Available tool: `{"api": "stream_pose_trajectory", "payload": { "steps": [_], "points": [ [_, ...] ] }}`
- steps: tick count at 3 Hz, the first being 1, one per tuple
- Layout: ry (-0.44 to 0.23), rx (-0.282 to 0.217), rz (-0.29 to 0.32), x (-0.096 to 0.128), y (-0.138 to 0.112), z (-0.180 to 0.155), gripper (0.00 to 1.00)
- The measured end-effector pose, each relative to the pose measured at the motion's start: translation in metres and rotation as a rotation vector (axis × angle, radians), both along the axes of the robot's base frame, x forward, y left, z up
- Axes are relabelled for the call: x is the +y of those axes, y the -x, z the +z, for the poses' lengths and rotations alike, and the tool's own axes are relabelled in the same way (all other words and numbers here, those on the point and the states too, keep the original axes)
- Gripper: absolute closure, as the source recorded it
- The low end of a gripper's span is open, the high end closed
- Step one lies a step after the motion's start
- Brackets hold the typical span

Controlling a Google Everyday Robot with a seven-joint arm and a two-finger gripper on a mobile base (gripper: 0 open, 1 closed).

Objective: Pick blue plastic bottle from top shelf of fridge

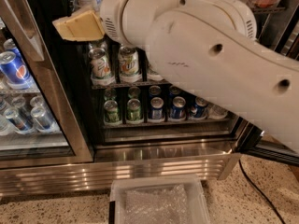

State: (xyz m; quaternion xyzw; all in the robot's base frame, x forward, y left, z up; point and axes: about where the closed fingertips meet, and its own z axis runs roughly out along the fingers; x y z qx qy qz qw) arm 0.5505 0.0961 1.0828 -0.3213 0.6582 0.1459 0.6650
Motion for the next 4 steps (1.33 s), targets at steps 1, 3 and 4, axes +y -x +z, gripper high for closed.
{"api": "stream_pose_trajectory", "payload": {
  "steps": [1,3,4],
  "points": [
    [-0.033,0.007,0.017,0.010,0.000,-0.007,0.00],
    [-0.062,-0.047,-0.056,-0.031,-0.018,-0.014,0.25],
    [-0.041,-0.090,-0.108,-0.056,-0.026,-0.014,0.31]
  ]
}}
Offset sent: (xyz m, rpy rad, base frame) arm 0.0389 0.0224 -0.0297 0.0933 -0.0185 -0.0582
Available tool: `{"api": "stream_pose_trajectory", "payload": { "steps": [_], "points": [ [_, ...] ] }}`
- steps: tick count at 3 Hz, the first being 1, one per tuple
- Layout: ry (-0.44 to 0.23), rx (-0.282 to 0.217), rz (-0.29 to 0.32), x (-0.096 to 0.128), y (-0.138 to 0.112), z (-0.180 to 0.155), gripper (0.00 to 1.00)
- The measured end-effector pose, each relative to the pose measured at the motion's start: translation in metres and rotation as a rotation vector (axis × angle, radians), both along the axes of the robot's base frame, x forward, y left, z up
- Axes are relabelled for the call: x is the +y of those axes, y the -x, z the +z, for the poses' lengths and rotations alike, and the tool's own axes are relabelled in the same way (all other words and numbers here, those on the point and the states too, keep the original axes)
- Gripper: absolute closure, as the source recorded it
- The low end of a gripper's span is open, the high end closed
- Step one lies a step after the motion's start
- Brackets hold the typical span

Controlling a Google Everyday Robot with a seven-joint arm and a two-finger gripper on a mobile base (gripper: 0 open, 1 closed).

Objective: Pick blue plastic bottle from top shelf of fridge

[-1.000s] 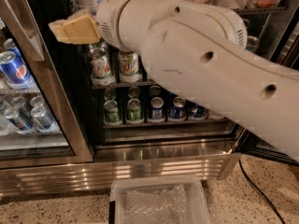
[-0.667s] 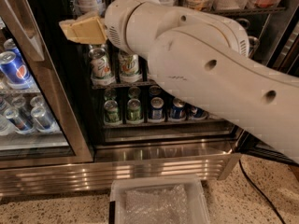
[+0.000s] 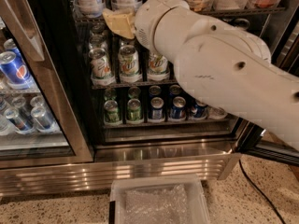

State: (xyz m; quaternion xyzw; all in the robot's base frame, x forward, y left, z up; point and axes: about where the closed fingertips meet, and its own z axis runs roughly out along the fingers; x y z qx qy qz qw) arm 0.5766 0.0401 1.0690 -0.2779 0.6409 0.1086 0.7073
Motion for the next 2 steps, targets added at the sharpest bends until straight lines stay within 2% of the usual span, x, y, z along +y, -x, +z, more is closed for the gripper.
{"api": "stream_pose_trajectory", "payload": {
  "steps": [1,2],
  "points": [
    [0.017,-0.040,-0.036,-0.009,-0.014,-0.001,0.35],
    [0.014,-0.065,-0.052,0.001,-0.031,-0.001,0.34]
  ]
}}
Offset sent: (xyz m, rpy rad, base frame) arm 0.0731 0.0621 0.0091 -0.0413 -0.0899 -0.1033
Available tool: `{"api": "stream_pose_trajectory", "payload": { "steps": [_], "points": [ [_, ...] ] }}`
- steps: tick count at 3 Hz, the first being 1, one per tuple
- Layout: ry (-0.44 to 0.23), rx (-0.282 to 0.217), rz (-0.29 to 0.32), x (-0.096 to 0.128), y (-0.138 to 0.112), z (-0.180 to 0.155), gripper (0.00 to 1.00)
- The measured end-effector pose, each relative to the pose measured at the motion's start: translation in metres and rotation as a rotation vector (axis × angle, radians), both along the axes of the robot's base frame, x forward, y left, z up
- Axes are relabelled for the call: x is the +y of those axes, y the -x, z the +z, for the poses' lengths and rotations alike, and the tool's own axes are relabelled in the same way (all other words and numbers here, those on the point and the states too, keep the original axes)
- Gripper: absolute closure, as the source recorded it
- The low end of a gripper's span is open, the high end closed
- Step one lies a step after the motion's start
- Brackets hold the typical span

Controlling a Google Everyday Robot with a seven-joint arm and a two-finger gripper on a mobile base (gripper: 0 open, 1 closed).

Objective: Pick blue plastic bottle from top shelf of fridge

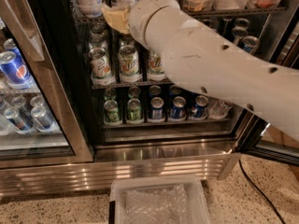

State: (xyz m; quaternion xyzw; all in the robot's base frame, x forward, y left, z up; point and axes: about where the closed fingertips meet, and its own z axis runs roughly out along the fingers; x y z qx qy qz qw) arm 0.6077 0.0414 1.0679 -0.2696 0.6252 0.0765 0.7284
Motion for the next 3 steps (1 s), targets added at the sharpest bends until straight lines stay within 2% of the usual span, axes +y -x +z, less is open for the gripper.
{"api": "stream_pose_trajectory", "payload": {
  "steps": [1,3],
  "points": [
    [0.002,-0.023,-0.012,0.018,-0.015,0.002,0.32],
    [-0.026,-0.048,-0.046,0.047,-0.030,0.018,0.33]
  ]
}}
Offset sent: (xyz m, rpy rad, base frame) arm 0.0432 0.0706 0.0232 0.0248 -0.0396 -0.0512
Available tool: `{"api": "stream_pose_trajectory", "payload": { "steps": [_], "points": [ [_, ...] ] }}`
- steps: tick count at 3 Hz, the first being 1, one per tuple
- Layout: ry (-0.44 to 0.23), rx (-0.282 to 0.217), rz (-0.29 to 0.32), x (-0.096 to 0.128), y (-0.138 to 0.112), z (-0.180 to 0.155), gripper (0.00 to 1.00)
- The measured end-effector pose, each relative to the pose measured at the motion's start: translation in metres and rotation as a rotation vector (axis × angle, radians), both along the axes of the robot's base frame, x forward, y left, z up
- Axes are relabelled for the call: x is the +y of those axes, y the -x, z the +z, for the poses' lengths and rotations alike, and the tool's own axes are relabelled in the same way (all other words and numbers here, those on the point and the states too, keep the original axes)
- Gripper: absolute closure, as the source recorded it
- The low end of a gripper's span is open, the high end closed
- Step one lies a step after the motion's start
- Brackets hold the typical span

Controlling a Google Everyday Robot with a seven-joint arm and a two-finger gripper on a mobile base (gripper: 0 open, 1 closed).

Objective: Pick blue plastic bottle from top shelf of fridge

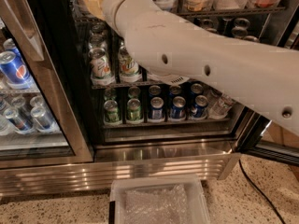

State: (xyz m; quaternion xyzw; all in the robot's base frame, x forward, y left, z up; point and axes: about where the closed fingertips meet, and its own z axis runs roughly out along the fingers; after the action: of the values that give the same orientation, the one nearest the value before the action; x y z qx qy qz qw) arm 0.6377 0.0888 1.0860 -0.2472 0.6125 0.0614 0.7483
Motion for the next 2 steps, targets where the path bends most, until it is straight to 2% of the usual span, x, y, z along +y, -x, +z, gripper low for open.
{"api": "stream_pose_trajectory", "payload": {
  "steps": [2],
  "points": [
    [0.003,-0.027,-0.106,0.0013,-0.0017,0.0120,0.32]
  ]
}}
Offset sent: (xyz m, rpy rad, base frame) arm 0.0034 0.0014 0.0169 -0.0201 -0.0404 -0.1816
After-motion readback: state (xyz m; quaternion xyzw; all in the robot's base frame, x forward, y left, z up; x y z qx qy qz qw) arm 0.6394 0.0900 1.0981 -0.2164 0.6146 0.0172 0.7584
